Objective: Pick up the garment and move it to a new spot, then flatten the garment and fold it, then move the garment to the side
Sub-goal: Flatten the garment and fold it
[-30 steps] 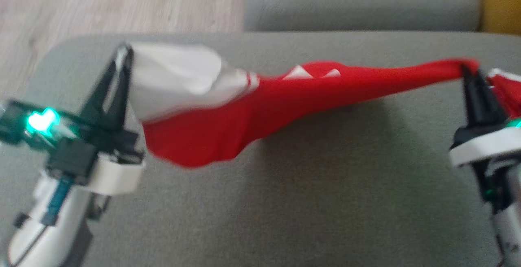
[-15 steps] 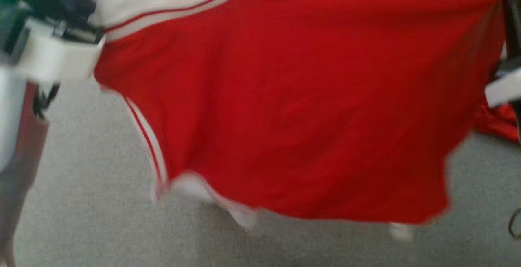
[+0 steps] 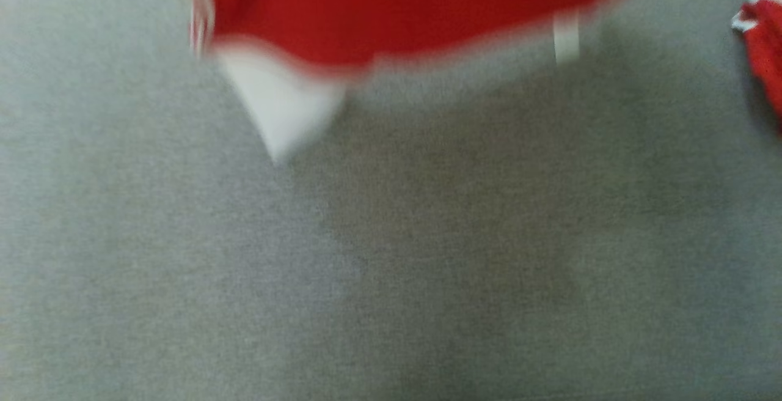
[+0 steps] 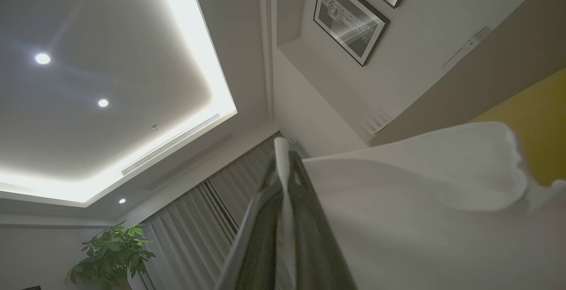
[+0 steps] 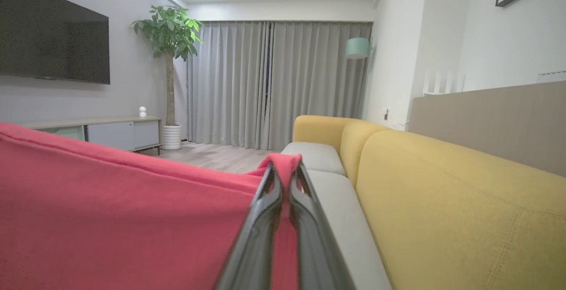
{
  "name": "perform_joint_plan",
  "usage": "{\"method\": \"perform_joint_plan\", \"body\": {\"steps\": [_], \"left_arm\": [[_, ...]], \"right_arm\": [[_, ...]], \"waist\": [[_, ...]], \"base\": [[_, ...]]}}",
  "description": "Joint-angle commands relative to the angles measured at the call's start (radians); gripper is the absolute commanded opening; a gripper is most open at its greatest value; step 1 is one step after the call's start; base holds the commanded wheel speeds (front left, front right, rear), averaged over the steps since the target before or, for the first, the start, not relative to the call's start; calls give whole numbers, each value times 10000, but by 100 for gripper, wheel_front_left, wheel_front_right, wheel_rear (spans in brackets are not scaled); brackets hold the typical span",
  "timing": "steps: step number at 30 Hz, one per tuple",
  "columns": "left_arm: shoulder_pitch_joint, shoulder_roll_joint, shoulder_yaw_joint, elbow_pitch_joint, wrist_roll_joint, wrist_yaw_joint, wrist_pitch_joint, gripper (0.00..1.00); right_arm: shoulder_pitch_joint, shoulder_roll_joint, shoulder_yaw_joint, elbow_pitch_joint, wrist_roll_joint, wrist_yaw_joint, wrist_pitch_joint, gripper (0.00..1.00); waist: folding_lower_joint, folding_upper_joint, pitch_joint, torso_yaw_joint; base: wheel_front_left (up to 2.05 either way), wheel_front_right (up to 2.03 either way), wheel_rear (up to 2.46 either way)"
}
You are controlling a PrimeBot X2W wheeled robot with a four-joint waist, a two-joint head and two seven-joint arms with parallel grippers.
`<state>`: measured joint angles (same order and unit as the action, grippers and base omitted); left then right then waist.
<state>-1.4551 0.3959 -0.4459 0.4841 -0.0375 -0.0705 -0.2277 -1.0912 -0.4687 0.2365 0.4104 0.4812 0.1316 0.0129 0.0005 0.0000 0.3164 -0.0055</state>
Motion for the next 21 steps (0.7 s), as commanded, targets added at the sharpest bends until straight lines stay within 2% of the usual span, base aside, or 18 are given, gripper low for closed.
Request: {"method": "perform_joint_plan", "body": {"steps": [1, 5, 10, 16, 21], "left_arm": [[-726, 293, 356, -24, 126, 144, -125, 0], [-1211, -21, 312, 397, 126, 277, -318, 0], [-467, -58, 227, -279, -109, 138, -336, 0], [2044, 190, 86, -1522, -422, 38, -338, 0], [5050, 606, 36, -2756, -530, 235, -339, 0]], "right_arm": [[-568, -232, 94, -56, 45, -9, -269, 0], [-1388, -444, 434, 613, 72, -9, -843, 0], [-1208, -775, 1066, 1287, 221, -9, -1234, 0], [132, -848, 1438, 2108, 684, -9, -1820, 0], [1781, -901, 1554, 2541, 1263, -9, -2198, 0]], "waist": [[-5, 0, 698, -73], [-5, 0, 1048, 36], [-5, 0, 1422, 250], [-5, 0, 1218, 411], [-5, 0, 389, 448]], "base": [[0, 0, 0], [0, 0, 0], [0, 0, 0], [0, 0, 0], [0, 0, 0]]}}
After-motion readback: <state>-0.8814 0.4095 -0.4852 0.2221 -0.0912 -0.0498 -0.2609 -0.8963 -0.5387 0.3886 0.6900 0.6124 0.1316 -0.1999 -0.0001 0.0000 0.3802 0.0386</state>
